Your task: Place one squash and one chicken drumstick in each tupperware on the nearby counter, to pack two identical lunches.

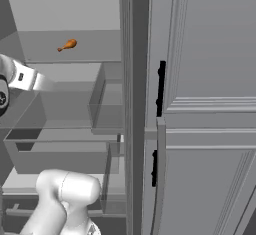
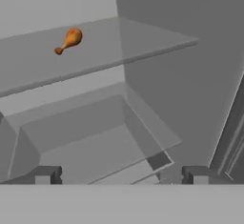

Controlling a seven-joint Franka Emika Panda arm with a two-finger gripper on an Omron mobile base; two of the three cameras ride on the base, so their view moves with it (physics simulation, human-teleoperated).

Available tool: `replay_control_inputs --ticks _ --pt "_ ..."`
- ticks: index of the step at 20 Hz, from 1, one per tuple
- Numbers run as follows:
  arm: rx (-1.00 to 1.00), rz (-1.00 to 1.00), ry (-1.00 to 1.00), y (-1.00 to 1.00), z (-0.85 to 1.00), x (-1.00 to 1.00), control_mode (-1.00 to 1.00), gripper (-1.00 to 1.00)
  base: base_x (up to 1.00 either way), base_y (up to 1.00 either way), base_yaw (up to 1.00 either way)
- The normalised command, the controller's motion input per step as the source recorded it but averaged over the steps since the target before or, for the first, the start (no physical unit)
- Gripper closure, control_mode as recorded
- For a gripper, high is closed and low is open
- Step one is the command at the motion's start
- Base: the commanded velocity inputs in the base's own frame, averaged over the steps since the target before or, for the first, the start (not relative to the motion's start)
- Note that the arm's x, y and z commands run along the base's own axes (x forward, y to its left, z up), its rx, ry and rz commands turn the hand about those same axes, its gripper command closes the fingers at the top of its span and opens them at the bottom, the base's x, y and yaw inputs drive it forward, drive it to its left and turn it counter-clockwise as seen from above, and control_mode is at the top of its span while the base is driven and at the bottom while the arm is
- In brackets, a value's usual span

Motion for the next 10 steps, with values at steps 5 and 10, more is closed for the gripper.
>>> replay_control_inputs --ticks 5,10 --pt "0.23 -0.1 -0.13 0.08 0.68 0.1 -1.0 -1.0 0.0 0.0 0.0" --pt "0.14 -0.07 -0.03 0.23 0.22 0.54 -1.0 -1.0 0.0 0.0 0.0"
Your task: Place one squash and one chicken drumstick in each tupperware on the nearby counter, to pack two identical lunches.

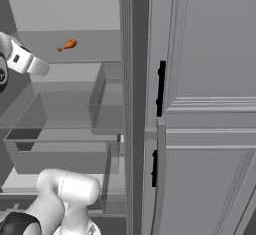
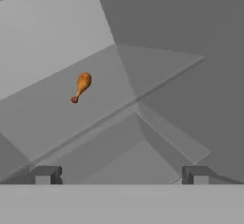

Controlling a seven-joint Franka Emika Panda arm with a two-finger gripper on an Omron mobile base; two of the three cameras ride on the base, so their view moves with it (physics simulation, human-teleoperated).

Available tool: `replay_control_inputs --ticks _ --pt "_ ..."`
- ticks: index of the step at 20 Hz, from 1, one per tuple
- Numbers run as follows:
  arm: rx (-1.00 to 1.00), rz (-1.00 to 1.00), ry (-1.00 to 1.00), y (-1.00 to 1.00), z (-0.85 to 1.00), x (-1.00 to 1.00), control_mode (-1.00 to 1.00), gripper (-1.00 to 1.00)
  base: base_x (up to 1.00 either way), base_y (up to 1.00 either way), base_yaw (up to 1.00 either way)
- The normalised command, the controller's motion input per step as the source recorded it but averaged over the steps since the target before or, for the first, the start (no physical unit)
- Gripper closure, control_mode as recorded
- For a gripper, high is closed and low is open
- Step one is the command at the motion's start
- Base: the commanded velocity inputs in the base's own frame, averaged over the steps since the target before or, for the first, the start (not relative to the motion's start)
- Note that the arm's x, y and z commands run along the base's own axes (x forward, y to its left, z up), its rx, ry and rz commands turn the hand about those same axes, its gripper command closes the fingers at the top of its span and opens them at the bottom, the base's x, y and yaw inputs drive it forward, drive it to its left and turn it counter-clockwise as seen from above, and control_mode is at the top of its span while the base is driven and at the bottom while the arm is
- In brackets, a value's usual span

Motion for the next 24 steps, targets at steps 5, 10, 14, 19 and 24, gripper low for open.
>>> replay_control_inputs --ticks 5,10,14,19,24 --pt "0.0 -0.02 0.22 0.14 -0.04 0.98 -1.0 -1.0 0.0 0.0 0.0" --pt "-0.01 0.0 0.3 0.19 0.0 1.0 -1.0 -1.0 0.0 0.0 0.0" --pt "-0.07 0.0 0.13 0.23 -0.03 0.98 -1.0 -1.0 0.0 0.0 0.0" --pt "-0.08 -0.01 0.0 0.16 -0.12 0.88 -1.0 -1.0 0.0 0.0 0.0" --pt "-0.09 -0.04 0.0 0.0 -0.3 0.7 -1.0 -1.0 0.0 0.0 0.0"
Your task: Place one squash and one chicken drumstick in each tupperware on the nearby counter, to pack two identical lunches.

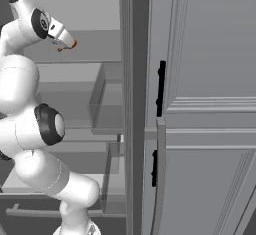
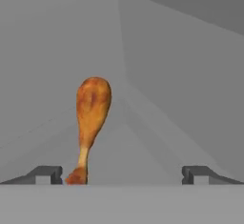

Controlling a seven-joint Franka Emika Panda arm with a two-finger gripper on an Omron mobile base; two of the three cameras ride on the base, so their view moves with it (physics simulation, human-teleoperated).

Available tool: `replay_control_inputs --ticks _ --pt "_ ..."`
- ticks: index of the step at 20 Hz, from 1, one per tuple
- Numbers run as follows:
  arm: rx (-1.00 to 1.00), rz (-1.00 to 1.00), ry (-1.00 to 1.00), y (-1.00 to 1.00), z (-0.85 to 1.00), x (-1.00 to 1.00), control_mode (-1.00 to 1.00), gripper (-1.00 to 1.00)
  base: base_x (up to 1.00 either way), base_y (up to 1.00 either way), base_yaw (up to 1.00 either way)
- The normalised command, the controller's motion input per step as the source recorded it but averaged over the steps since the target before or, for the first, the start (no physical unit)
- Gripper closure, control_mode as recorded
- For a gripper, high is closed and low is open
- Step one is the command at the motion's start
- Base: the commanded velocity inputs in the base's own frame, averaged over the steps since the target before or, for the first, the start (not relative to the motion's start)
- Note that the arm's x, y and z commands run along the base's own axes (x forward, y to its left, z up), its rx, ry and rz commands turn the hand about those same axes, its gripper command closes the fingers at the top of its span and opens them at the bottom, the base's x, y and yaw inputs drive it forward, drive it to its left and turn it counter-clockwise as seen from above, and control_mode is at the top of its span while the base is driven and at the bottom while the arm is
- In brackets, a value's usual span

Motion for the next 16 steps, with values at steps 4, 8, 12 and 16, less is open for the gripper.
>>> replay_control_inputs --ticks 4,8,12,16 --pt "-0.07 -0.04 0.0 0.0 -0.28 0.78 -1.0 -1.0 0.0 0.0 0.0" --pt "-0.06 -0.04 0.0 0.0 -0.16 0.67 -1.0 -1.0 0.0 0.0 0.0" --pt "-0.06 -0.03 -0.02 0.0 -0.14 0.55 -1.0 -1.0 0.0 0.0 0.0" --pt "-0.07 -0.05 -0.05 0.0 -0.14 0.35 -1.0 1.0 0.0 0.0 0.0"
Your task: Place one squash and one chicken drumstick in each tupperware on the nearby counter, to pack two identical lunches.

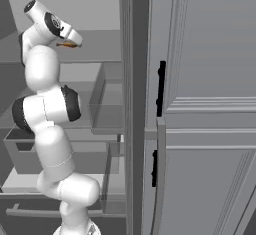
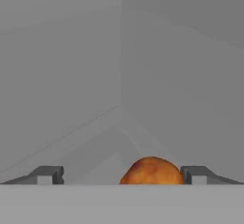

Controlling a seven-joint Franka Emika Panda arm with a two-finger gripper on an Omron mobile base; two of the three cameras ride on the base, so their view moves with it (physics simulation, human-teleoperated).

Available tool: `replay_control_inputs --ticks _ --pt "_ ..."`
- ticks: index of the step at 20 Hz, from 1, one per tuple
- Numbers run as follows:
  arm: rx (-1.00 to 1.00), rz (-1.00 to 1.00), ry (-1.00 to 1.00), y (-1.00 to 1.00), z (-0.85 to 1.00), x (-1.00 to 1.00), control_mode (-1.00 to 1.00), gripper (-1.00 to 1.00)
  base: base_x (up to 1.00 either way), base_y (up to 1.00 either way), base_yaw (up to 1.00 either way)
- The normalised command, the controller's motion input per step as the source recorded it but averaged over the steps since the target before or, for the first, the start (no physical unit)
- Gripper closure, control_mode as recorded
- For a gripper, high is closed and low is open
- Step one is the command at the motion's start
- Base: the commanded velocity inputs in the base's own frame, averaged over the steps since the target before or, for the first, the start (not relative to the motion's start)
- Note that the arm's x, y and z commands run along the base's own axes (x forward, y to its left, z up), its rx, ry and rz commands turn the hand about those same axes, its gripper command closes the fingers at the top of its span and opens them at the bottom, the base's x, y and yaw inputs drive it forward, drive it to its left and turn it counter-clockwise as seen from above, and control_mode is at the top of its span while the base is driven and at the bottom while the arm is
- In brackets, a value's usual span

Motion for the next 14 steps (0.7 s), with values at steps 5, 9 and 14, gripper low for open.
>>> replay_control_inputs --ticks 5,9,14 --pt "-0.09 -0.13 -0.08 0.0 -0.27 -0.17 -1.0 1.0 0.0 0.0 0.0" --pt "-0.05 -0.15 -0.1 -0.03 -0.09 -0.18 -1.0 1.0 0.0 0.0 0.0" --pt "0.0 -0.03 -0.26 -0.36 0.19 -0.82 -1.0 1.0 0.0 0.0 0.0"
